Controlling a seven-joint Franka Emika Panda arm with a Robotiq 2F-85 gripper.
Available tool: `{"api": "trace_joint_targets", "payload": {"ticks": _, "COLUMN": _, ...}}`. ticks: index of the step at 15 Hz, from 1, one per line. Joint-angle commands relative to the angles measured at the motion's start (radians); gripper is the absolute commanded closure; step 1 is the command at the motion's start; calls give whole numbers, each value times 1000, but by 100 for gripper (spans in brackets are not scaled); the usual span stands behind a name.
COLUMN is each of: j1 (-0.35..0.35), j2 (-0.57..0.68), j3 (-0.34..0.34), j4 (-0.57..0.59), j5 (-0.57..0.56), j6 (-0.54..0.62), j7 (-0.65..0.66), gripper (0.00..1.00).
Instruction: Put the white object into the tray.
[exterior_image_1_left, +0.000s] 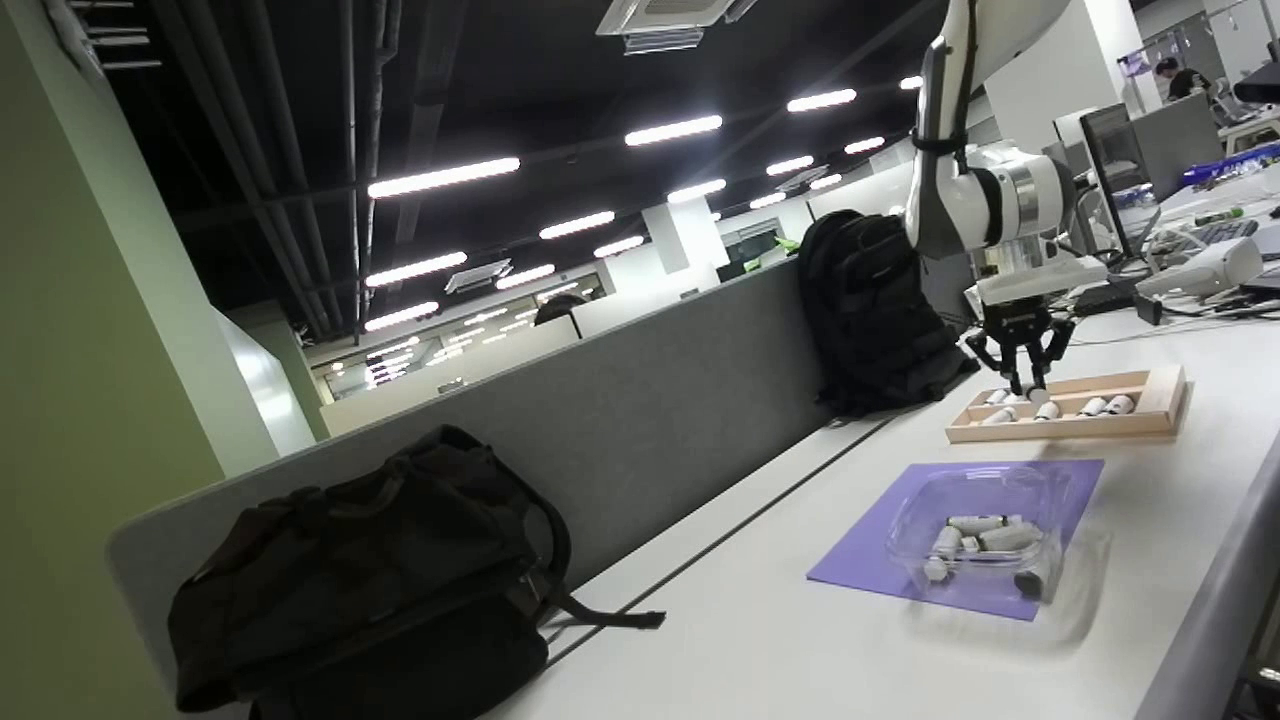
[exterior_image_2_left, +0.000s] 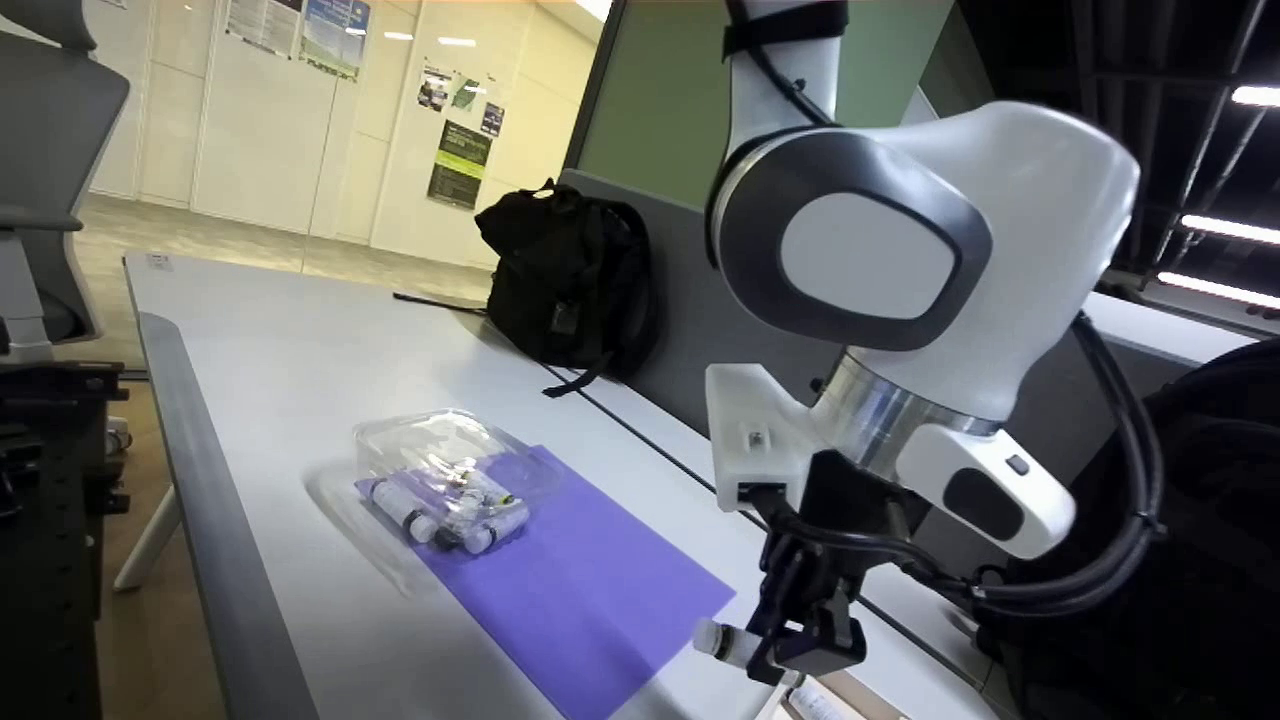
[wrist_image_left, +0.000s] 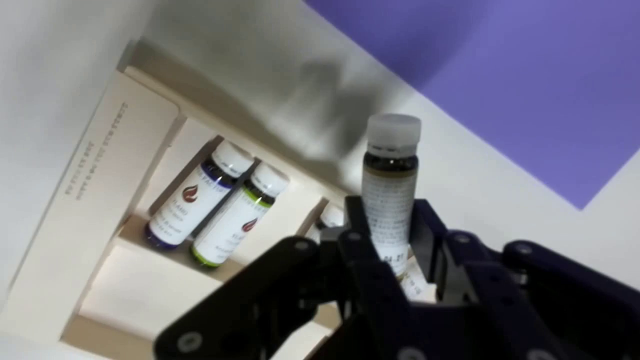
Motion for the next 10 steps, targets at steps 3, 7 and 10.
{"api": "trace_joint_targets", "payload": {"ticks": 3, "j1": -53, "j2": -13, "j3": -2, "j4": 1, "j5": 93, "j6": -5, "j7": -7, "gripper": 73}}
{"api": "trace_joint_targets", "payload": {"ticks": 7, "j1": -67, "j2": -15, "j3": 3, "j4": 2, "j5": 113, "j6": -8, "j7": -10, "gripper": 73}}
{"api": "trace_joint_targets", "payload": {"ticks": 10, "j1": -66, "j2": -15, "j3": 7, "j4": 2, "j5": 120, "j6": -8, "j7": -10, "gripper": 73}}
